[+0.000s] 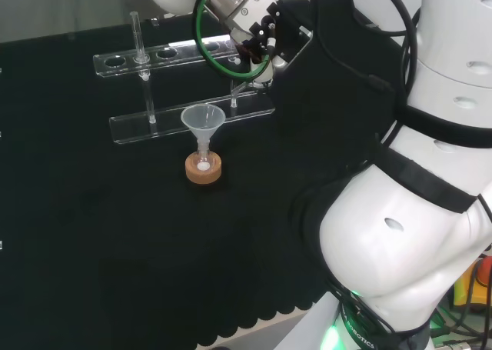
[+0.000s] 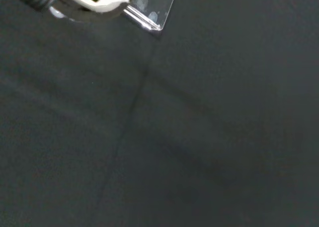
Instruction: Put the weighing funnel back on the table.
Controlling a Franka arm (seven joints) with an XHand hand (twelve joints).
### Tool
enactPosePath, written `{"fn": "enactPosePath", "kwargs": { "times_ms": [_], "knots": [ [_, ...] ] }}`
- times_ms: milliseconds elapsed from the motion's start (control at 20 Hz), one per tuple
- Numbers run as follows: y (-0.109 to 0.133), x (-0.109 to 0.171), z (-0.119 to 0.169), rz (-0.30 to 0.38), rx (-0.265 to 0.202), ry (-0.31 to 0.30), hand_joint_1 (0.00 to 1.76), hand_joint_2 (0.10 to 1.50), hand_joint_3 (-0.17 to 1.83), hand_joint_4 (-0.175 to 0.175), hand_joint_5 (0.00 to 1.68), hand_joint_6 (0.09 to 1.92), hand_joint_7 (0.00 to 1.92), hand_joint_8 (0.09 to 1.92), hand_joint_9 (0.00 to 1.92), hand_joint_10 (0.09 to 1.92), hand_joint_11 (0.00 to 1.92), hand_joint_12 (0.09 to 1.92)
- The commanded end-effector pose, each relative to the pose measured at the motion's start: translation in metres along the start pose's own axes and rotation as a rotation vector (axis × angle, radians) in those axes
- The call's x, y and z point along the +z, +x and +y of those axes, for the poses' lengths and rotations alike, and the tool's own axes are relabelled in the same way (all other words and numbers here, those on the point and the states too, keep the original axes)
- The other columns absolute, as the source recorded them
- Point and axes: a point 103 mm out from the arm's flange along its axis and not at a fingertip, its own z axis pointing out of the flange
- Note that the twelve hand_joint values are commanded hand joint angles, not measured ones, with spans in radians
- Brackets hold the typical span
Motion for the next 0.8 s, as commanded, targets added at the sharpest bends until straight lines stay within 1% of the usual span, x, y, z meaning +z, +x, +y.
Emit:
{"fn": "enactPosePath", "kwargs": {
  "times_ms": [50,200,400,500,600,800],
  "knots": [
    [-0.003,0.009,0.004,0.041,-0.004,0.006,1.06,0.77,0.68,0.122,1.03,1.1,0.77,0.72,1.1,0.39,0.75,1.07],
    [-0.005,0.015,0.007,0.068,-0.011,-0.006,1.06,0.77,0.68,0.122,1.03,1.1,0.77,0.72,1.1,0.39,0.75,1.07],
    [-0.008,0.026,0.013,0.104,-0.015,-0.006,1.06,0.77,0.68,0.121,1.03,1.1,0.77,0.72,1.1,0.39,0.75,1.07],
    [-0.009,0.034,0.017,0.118,-0.014,-0.002,1.06,0.77,0.68,0.12,1.03,1.1,0.77,0.72,1.1,0.39,0.75,1.07],
    [-0.01,0.041,0.022,0.147,-0.023,-0.011,1.06,0.77,0.68,0.119,1.03,1.1,0.77,0.72,1.1,0.39,0.75,1.07],
    [-0.01,0.058,0.031,0.186,-0.025,-0.001,1.06,0.77,0.67,0.118,1.03,1.1,0.77,0.72,1.1,0.39,0.75,1.06]
  ]
}}
